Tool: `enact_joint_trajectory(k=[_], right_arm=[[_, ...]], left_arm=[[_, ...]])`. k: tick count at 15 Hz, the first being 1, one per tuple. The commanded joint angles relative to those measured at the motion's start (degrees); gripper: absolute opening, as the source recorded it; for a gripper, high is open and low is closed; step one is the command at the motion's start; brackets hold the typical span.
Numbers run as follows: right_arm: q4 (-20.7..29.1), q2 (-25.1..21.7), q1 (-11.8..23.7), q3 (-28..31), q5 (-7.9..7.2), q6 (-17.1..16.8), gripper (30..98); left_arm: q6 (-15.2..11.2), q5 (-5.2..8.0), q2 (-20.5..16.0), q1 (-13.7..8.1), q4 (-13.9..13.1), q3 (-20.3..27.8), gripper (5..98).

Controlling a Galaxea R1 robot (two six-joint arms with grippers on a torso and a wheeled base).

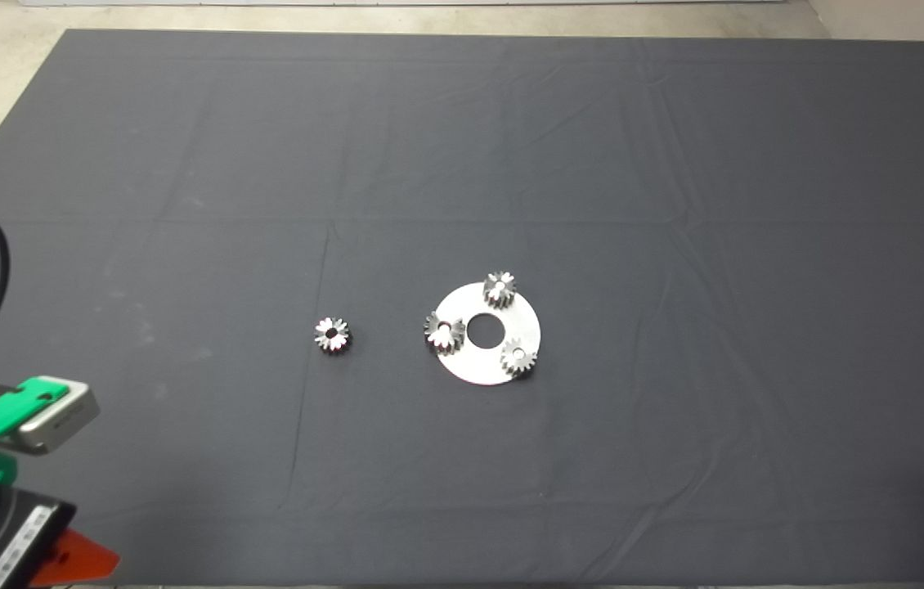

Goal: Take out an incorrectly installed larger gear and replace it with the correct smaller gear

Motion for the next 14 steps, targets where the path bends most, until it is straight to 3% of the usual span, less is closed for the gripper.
enact_joint_trajectory(k=[1,4,6,10,14], right_arm=[[1.8,-0.1,0.1,0.0,-2.30,-0.4,88.8],[1.8,0.5,0.0,-0.1,-2.58,-0.6,88.8],[1.8,0.2,0.0,0.0,-2.83,-0.6,88.8],[1.7,0.4,0.0,0.0,-2.74,-0.8,88.8],[1.7,-1.4,0.0,0.0,-2.65,-0.8,88.8]], left_arm=[[-1.5,1.65,10.2,-0.3,3.8,-8.7,69.0],[-2.1,2.26,27.0,0.1,5.5,-21.8,68.9],[-1.9,3.07,33.3,0.2,5.6,-28.4,69.0],[-0.9,4.98,42.8,0.3,5.5,-35.9,68.9],[-0.3,4.63,47.1,0.6,5.5,-37.6,68.9]])
